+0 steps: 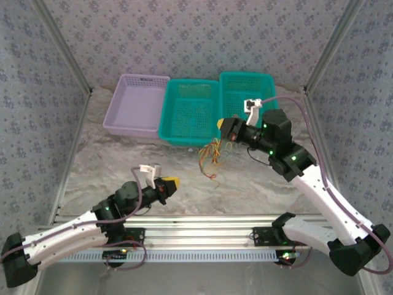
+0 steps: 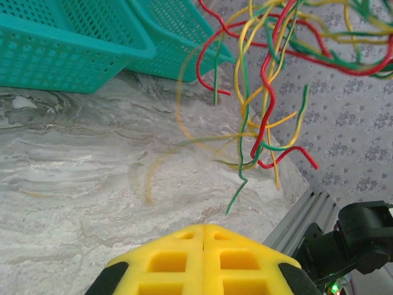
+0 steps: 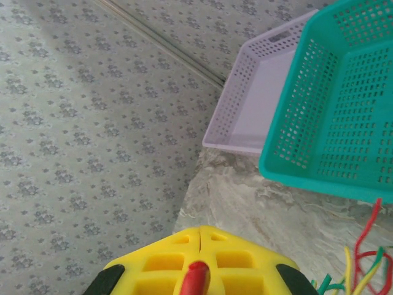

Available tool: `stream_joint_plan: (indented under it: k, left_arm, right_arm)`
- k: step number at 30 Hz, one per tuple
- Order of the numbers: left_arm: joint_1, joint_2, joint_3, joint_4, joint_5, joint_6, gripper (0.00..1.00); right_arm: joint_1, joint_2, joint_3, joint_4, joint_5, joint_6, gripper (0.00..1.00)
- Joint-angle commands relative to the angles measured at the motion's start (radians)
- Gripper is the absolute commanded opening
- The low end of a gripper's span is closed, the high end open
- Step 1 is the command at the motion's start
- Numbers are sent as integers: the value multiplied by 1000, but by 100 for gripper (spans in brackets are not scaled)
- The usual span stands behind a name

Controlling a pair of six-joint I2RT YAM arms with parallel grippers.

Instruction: Untangle the cables

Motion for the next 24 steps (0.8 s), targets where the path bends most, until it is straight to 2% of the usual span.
stream_joint_plan:
  k: [1, 2, 4, 6, 8, 12, 24]
  left_arm:
    - [12, -32, -9, -66, -19, -15, 0]
    - [15, -30, -3, -81, -21, -18, 3]
    - [15, -22, 3, -85, -19, -21, 28]
    - [15, -10, 9, -81, -16, -25, 57]
    - [15, 3, 17, -76, -13, -21, 68]
    - [17, 32, 42, -73, 14, 8, 75]
    - [42, 62, 40, -79, 40, 33, 75]
  right_arm:
    - [3, 5, -15, 9, -36, -6, 0]
    - [10, 12, -11, 10, -40, -7, 0]
    - [23, 17, -4, 10, -41, -12, 0]
    - [27, 13, -1, 17, -47, -13, 0]
    - [27, 13, 8, 18, -60, -16, 0]
    - [37, 27, 23, 31, -100, -13, 0]
    - [67, 42, 36, 68, -155, -20, 0]
